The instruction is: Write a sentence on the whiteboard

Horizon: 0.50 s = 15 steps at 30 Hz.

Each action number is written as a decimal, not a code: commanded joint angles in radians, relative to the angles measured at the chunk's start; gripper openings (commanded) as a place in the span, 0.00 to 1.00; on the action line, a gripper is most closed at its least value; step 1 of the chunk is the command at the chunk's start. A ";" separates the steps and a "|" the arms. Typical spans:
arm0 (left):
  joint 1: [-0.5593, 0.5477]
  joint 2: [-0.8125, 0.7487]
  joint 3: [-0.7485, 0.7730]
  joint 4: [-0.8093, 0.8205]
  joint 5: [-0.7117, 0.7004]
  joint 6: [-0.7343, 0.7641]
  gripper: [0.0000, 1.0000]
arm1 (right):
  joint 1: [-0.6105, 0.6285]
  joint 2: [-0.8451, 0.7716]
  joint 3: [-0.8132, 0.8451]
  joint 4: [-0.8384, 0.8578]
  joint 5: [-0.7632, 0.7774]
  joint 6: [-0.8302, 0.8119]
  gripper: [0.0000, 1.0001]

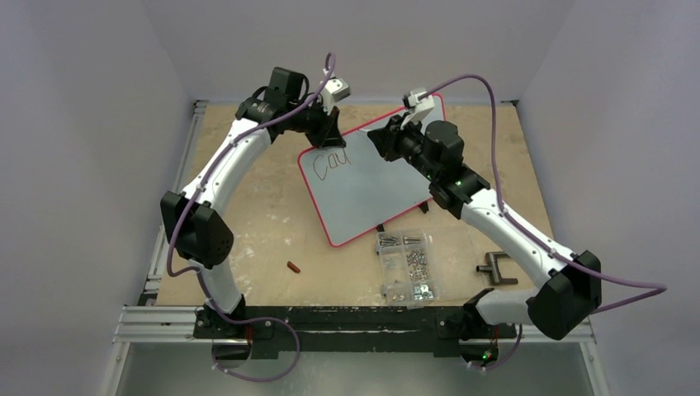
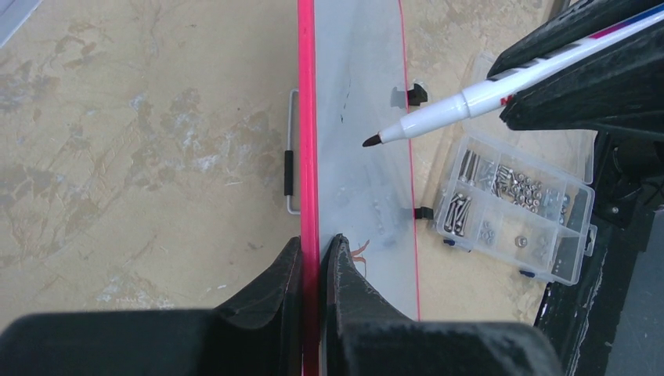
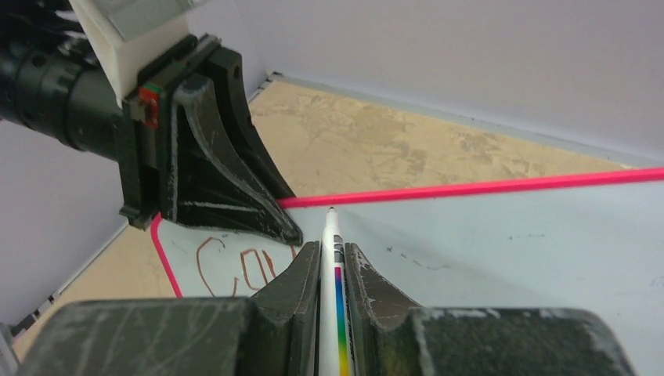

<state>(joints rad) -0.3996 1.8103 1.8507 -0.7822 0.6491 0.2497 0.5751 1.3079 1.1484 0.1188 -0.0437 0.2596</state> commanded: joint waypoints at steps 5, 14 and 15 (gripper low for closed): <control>-0.008 -0.004 -0.062 -0.077 -0.096 0.120 0.00 | -0.008 -0.088 -0.124 0.104 -0.056 -0.044 0.00; -0.012 0.056 -0.009 -0.089 -0.063 0.107 0.00 | -0.009 -0.088 -0.230 0.236 -0.100 -0.027 0.00; -0.012 0.061 0.000 -0.092 -0.069 0.110 0.00 | -0.008 -0.080 -0.233 0.254 -0.111 -0.027 0.00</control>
<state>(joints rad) -0.3996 1.8091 1.8450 -0.7673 0.6601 0.2443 0.5701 1.2240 0.9257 0.2432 -0.1093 0.2413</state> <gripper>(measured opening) 0.073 0.118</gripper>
